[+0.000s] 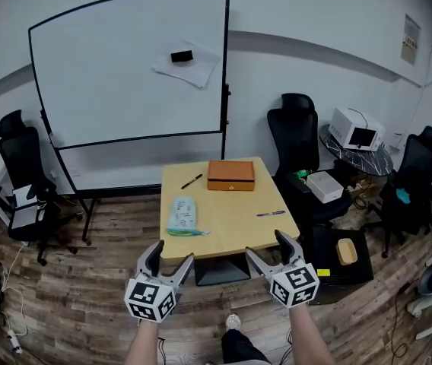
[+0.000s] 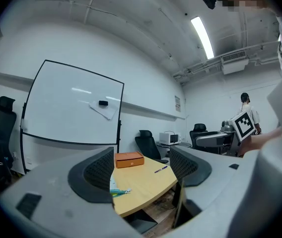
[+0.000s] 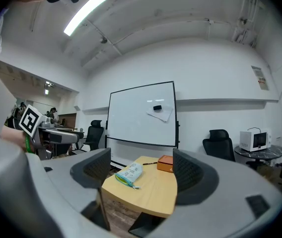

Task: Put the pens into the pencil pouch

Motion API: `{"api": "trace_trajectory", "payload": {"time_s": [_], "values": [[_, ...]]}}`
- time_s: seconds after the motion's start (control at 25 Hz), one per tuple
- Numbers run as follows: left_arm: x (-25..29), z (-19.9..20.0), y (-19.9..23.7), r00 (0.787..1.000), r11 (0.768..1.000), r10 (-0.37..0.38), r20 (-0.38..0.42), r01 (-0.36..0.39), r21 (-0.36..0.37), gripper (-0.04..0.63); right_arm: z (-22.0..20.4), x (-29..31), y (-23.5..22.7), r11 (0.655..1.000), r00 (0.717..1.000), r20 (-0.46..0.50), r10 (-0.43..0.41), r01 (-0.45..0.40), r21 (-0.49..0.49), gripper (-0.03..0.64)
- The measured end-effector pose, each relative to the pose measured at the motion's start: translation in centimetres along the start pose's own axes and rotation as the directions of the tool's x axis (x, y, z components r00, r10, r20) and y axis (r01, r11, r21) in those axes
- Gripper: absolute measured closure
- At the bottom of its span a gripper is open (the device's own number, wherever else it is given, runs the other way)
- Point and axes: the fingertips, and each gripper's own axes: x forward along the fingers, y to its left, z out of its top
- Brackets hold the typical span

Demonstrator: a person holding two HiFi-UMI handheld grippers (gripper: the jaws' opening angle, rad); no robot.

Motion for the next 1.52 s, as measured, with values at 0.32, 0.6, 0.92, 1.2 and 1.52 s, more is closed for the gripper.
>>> {"api": "trace_trajectory", "payload": {"time_s": [0.32,0.6,0.92,1.2,1.52], "values": [[7.3,-0.3,4.0,0.999,0.999,0.035,-0.016,-0.035,-0.009,0.27,-0.6,7.9,-4.6,0.998,0.998,-0.009,0.057,-0.057,0.013,0.247],[12.8,-0.3,6.8,0.996,0.997,0.081,-0.045,-0.081,0.0,0.27,-0.2,13.6,-7.8,0.994,0.994,0.008,0.113,-0.113,-0.01,0.258],[16.9,0.2,9.9,0.992,0.993,0.113,-0.063,-0.111,0.025,0.27,-0.3,18.5,-10.4,0.988,0.988,0.003,0.152,-0.152,0.007,0.258],[18.5,-0.9,12.7,0.994,0.998,0.058,-0.092,-0.057,0.022,0.27,-0.7,21.2,-10.5,0.994,0.994,-0.022,0.109,-0.108,0.026,0.259],[19.7,-4.4,14.0,0.983,0.999,-0.035,-0.181,0.039,0.018,0.27,-1.3,21.9,-11.3,0.999,0.998,-0.052,0.025,-0.023,0.044,0.27]]}}
